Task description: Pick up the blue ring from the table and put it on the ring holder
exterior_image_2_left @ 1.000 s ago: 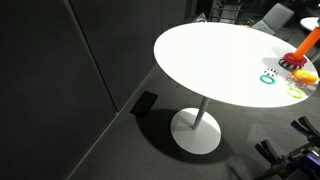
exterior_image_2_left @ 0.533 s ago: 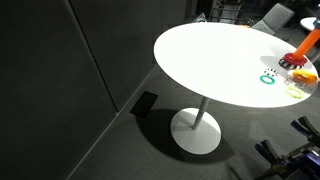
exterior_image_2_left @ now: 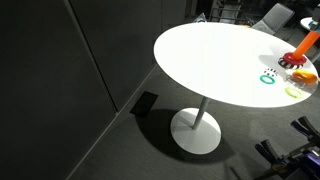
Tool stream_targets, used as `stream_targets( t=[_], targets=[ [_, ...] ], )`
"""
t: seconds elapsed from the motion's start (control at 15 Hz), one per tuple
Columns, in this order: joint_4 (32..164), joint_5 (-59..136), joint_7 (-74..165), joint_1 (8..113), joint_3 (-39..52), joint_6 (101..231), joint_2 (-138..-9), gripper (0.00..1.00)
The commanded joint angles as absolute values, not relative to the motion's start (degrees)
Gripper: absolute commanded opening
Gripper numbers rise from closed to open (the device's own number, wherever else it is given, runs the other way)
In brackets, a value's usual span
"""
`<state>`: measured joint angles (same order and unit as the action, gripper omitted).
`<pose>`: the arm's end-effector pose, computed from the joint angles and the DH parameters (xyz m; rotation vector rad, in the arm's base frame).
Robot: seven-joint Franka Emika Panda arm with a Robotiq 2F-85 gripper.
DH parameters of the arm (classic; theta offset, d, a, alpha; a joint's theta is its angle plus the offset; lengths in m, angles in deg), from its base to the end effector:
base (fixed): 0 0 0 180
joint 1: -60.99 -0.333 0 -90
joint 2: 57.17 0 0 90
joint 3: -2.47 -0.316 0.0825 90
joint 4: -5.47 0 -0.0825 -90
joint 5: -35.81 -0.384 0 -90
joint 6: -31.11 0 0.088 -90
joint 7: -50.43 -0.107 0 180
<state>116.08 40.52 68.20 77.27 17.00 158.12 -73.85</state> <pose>0.5284 -0.3101 0.3432 3.0032 -0.2525 -0.0816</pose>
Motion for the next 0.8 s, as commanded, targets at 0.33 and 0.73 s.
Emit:
stream_targets(
  t=[0.33, 0.73],
  targets=[
    [115.1, 34.9, 72.0, 79.7, 15.5, 157.1, -73.7, 0.29],
    [115.0, 34.1, 73.2, 80.4, 15.7, 156.8, -73.6, 0.90]
  ],
)
